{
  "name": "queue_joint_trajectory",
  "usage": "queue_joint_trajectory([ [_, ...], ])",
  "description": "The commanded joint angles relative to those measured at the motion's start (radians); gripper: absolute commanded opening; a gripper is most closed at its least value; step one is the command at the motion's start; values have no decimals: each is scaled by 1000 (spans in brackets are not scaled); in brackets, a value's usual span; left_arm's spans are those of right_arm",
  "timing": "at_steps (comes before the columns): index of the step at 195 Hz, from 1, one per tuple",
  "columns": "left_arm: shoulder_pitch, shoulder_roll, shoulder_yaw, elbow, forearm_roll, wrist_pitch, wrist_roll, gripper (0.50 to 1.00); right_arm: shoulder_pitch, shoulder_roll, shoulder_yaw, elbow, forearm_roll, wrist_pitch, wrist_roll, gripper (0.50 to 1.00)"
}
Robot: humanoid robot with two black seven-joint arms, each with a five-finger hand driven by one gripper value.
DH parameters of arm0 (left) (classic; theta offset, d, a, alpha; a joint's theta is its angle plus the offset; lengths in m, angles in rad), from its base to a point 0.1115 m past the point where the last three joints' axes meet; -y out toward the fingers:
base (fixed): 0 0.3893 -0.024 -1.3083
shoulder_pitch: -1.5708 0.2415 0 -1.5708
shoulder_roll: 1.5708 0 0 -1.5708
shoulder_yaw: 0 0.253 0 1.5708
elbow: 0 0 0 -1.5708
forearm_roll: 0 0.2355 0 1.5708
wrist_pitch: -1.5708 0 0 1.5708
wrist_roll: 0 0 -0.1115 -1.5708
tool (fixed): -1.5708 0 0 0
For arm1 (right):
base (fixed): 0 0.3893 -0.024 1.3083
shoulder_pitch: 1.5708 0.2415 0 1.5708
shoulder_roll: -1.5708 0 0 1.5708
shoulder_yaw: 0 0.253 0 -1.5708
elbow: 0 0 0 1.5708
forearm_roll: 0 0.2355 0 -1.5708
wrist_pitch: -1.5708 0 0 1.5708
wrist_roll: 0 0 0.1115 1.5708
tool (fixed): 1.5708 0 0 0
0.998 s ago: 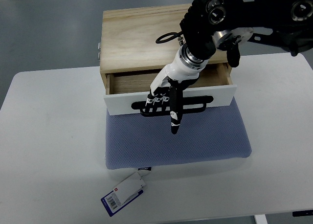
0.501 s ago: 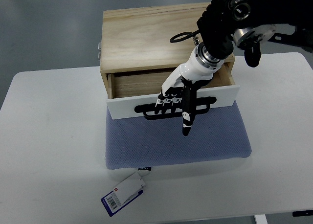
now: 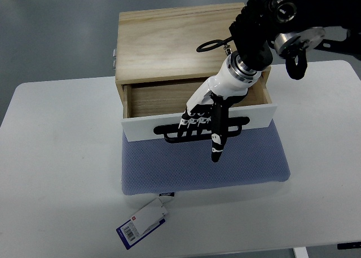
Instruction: Open wood drawer with right hand
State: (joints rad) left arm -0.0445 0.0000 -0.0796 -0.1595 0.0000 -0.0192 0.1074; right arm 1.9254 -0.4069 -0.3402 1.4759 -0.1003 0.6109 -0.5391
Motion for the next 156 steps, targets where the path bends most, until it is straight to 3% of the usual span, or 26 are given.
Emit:
queue_joint_trajectory([
  [1, 0, 0, 0, 0, 0, -1, 0, 1000, 15, -1, 13, 6, 13, 0, -1, 944],
  [62, 0, 0, 0, 0, 0, 1, 0, 1000, 52, -17, 23, 21, 37, 0, -1, 946],
  [110, 0, 0, 0, -2, 0, -1, 0, 1000, 110, -93, 135, -5, 97, 0, 1, 944],
  [145, 0, 0, 1, -3, 0, -1, 0, 1000, 106, -179, 309, -184, 134, 0, 31, 944],
  [155, 0, 0, 1, -3, 0, -1, 0, 1000, 106, -179, 310, -184, 134, 0, 31, 944],
  [156, 0, 0, 1, -3, 0, -1, 0, 1000, 62, -187, 351, -253, 133, 0, 50, 944],
])
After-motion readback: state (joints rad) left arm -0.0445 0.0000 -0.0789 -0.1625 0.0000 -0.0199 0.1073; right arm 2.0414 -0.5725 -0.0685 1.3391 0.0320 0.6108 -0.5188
